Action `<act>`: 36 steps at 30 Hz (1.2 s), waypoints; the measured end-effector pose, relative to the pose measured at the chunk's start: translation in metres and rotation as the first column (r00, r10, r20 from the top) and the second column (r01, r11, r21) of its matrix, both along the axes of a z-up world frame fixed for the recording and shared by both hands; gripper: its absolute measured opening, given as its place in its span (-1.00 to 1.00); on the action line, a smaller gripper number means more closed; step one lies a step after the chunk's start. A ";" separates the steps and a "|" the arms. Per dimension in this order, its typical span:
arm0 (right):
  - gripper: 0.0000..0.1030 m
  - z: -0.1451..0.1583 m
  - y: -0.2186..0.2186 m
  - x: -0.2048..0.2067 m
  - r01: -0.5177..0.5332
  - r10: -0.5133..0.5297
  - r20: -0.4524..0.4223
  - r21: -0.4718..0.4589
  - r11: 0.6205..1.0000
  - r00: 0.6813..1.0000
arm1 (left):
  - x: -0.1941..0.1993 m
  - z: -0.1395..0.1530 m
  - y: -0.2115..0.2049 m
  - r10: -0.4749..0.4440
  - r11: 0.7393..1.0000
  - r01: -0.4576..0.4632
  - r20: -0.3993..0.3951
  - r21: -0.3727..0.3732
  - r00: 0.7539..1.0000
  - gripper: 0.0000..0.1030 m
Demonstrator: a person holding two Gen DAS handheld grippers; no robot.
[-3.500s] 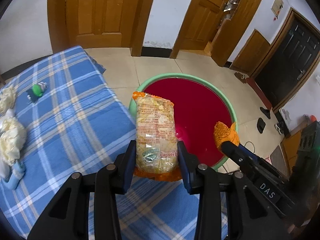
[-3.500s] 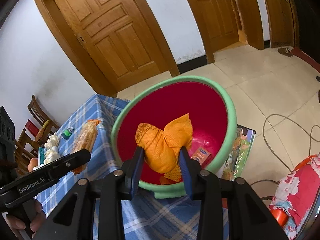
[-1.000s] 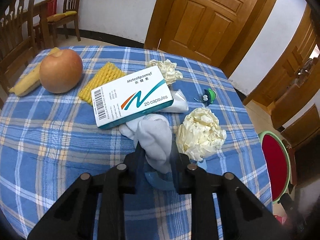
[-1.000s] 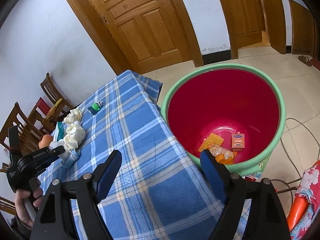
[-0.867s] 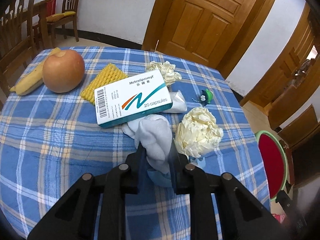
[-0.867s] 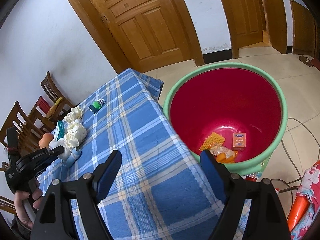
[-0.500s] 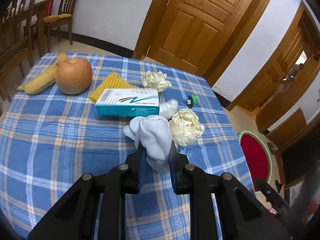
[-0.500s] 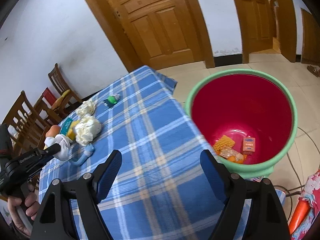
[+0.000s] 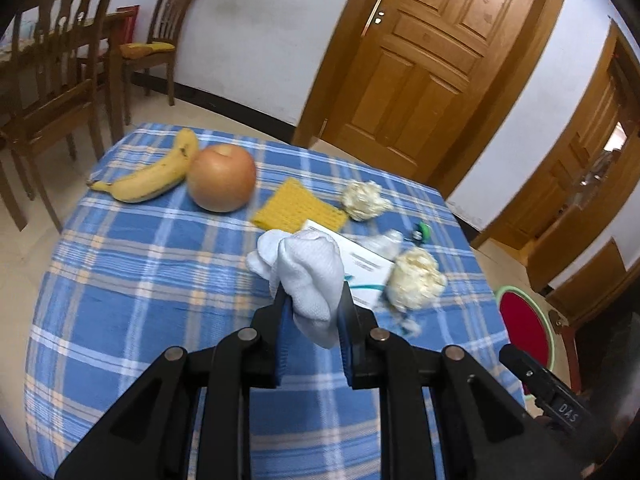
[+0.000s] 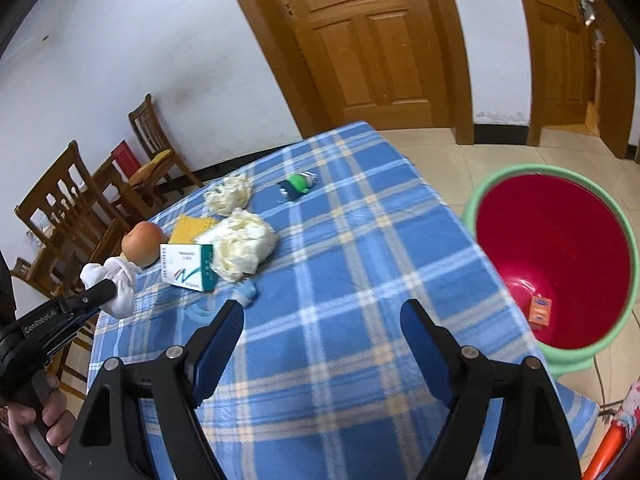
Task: Collect trash
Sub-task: 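Grasp the white socks with the left tool and lift them, then grasp the crumpled cream tissue with the right tool while the left tool holds the socks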
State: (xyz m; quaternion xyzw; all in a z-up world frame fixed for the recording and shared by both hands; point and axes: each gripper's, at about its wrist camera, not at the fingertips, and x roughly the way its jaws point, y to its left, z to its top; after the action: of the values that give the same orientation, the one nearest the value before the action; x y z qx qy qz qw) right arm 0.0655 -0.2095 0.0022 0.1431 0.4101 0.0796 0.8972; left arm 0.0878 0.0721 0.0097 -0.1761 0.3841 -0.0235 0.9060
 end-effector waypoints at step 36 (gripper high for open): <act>-0.72 -0.025 0.070 0.062 -0.148 0.150 -0.043 0.047 0.988 0.988 | 0.013 -0.024 0.005 0.022 1.000 -0.022 -0.023 0.016 0.999 -0.60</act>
State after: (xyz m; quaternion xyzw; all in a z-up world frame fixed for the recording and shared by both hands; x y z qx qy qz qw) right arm 0.1278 -0.1392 -0.0224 0.1335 0.4384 0.1518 0.8757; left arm 0.1010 0.0773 -0.0141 -0.1735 0.3928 -0.0084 0.9031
